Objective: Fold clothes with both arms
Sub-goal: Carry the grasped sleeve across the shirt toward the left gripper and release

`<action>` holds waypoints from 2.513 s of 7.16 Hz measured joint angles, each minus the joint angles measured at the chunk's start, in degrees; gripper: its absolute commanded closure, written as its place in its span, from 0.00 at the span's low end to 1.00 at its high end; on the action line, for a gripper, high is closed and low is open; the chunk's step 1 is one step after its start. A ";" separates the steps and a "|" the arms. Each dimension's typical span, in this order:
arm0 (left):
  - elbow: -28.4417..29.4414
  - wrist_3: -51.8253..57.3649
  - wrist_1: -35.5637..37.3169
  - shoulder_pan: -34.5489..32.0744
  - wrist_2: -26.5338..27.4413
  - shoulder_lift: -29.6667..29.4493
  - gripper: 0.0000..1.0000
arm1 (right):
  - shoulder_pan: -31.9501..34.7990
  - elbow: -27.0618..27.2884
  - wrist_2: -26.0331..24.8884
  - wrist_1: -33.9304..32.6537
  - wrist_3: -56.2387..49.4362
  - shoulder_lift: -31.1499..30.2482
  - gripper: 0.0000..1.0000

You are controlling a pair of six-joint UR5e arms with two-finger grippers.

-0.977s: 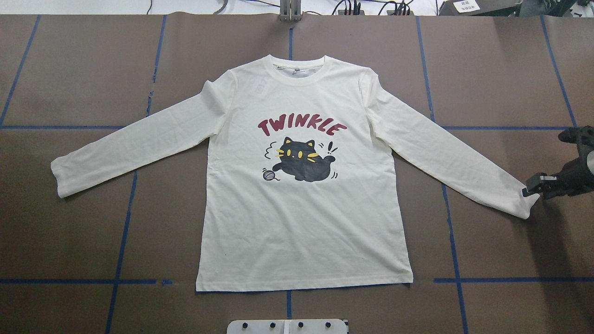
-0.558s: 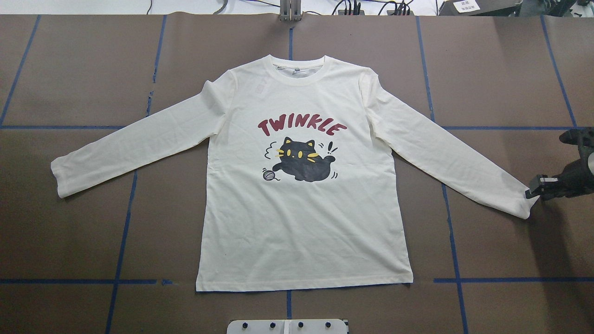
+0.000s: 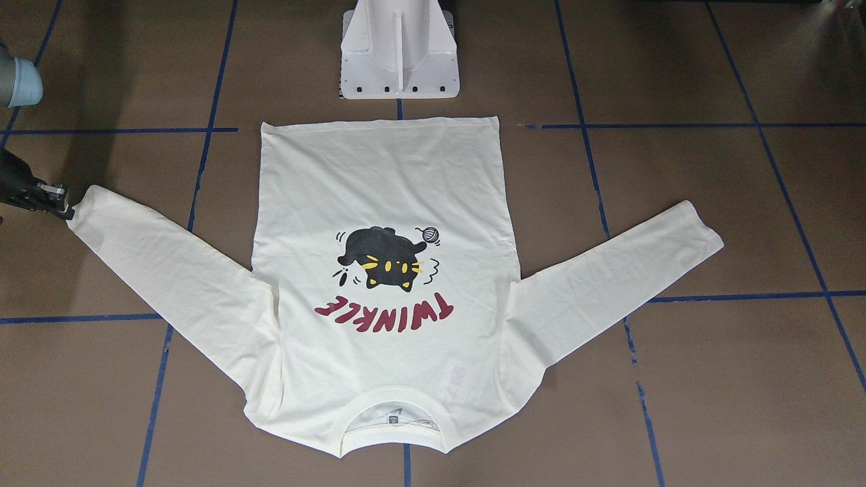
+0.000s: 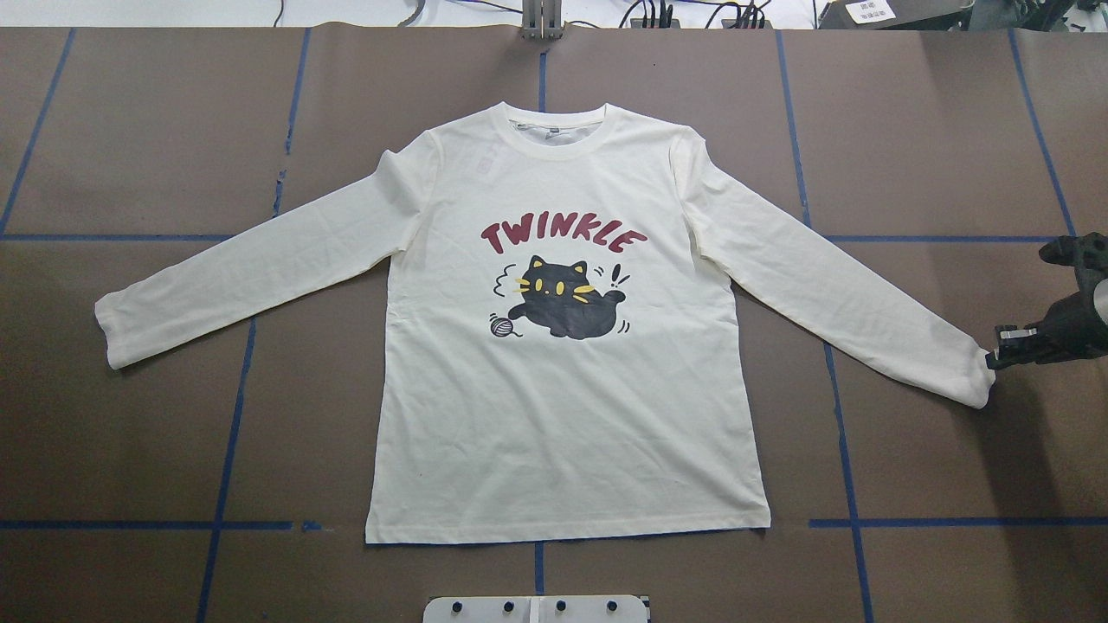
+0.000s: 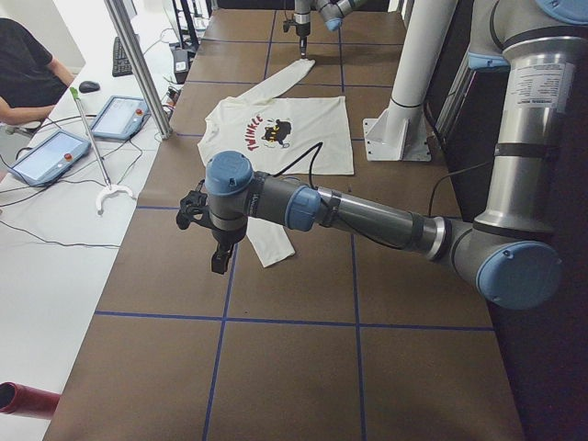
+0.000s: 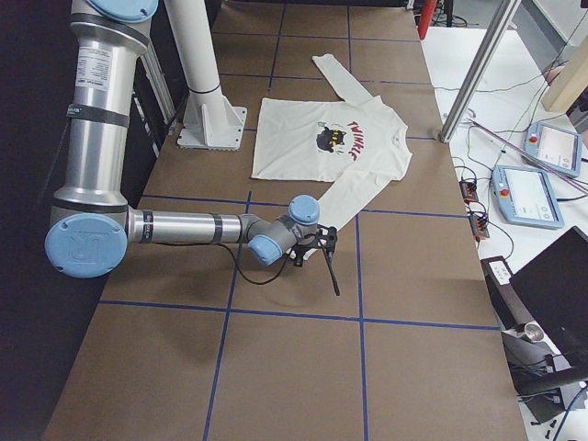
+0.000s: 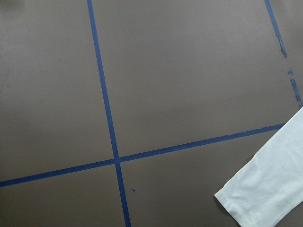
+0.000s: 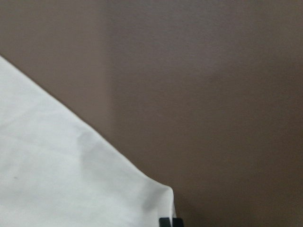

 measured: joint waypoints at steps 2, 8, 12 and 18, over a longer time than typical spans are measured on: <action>-1.43 -0.06 0.21 0.00 -0.05 0.11 0.00 | 1.55 12.28 4.00 -15.24 1.16 5.26 1.00; -5.55 -0.09 0.37 0.00 -0.16 1.39 0.00 | -20.10 -4.70 -17.31 -35.49 31.70 61.17 1.00; -6.98 -0.03 0.08 0.02 -0.23 2.20 0.00 | -31.49 -37.91 -33.79 -11.52 38.69 80.49 0.00; 2.51 -23.69 -16.32 21.60 3.64 2.36 0.05 | -10.81 -9.22 -4.66 -11.54 38.94 51.06 0.00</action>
